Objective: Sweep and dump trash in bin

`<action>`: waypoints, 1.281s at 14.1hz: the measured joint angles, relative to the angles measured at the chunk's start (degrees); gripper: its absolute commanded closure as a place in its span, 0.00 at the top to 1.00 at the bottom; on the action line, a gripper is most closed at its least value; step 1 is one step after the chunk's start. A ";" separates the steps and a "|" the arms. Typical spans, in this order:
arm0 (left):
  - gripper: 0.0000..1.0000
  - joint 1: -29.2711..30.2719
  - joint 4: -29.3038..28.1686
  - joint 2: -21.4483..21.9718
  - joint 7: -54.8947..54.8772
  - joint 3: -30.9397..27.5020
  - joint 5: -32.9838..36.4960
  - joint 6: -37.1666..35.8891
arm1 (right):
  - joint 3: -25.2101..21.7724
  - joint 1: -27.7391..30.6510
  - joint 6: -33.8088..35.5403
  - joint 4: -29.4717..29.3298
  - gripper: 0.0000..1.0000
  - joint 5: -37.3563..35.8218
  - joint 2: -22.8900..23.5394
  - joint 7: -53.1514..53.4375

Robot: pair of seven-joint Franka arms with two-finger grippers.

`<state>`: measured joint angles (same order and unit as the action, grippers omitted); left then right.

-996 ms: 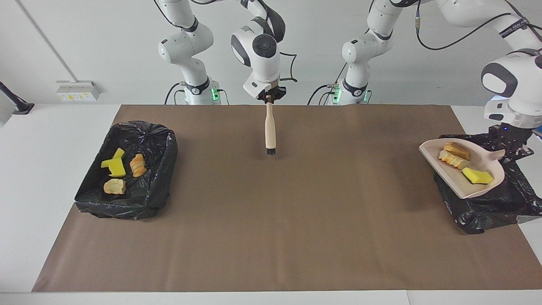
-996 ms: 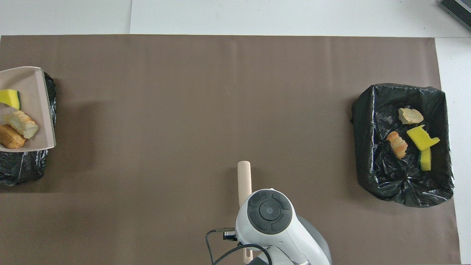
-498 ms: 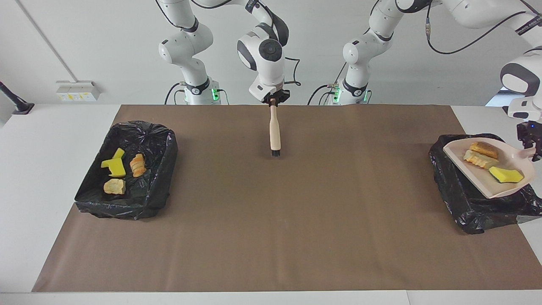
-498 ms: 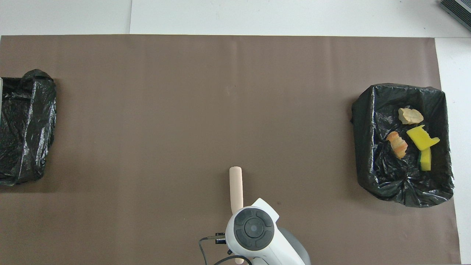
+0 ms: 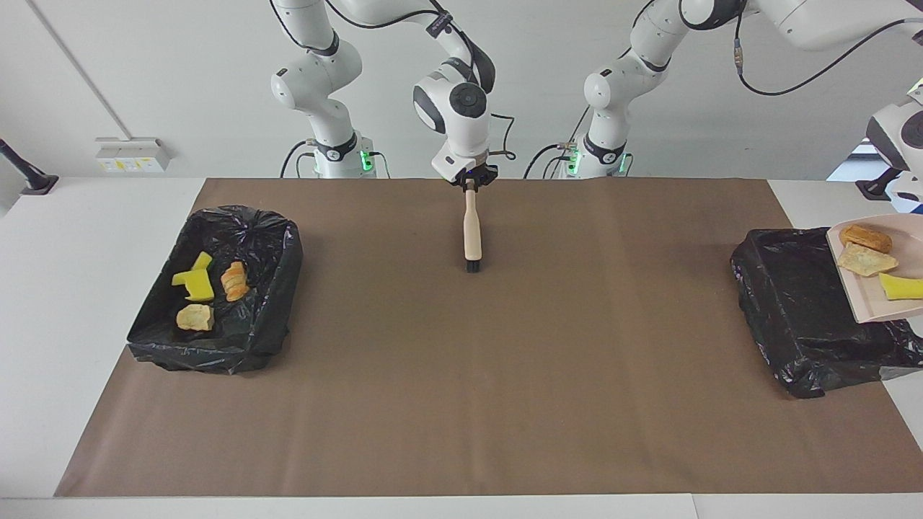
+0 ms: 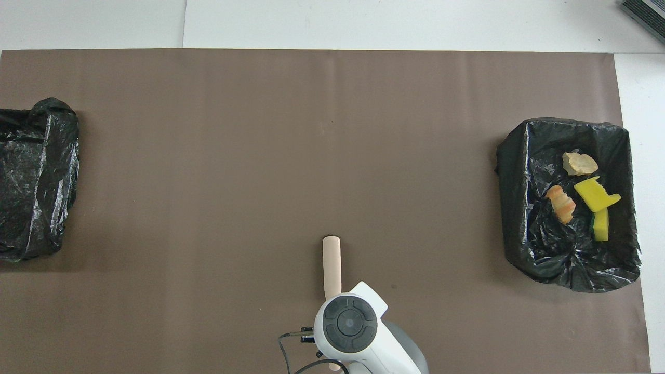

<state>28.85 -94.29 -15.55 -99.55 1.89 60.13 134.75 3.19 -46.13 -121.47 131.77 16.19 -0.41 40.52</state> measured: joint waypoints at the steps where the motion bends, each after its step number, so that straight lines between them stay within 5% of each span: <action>1: 0.00 -0.02 -0.28 0.12 1.13 0.03 1.50 0.00 | 0.00 -0.01 0.01 -0.15 1.00 -0.76 0.02 -0.10; 10: 0.00 -1.51 -2.43 2.45 9.88 0.23 13.63 -2.01 | -1.00 3.37 9.32 -9.62 1.00 -5.54 -3.81 -3.62; 15: 0.00 -5.00 -0.72 4.30 10.54 0.58 14.13 -8.10 | -1.33 13.98 18.63 -13.95 1.00 -7.06 -9.72 -15.25; 18: 0.00 -10.12 -0.49 6.30 11.08 0.94 7.04 -14.46 | -1.73 24.83 26.37 -17.29 1.00 -7.19 -11.76 -29.26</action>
<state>18.73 -94.78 -9.26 -88.47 2.83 67.17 120.28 1.46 -21.30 -95.10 114.48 9.00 -12.17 11.25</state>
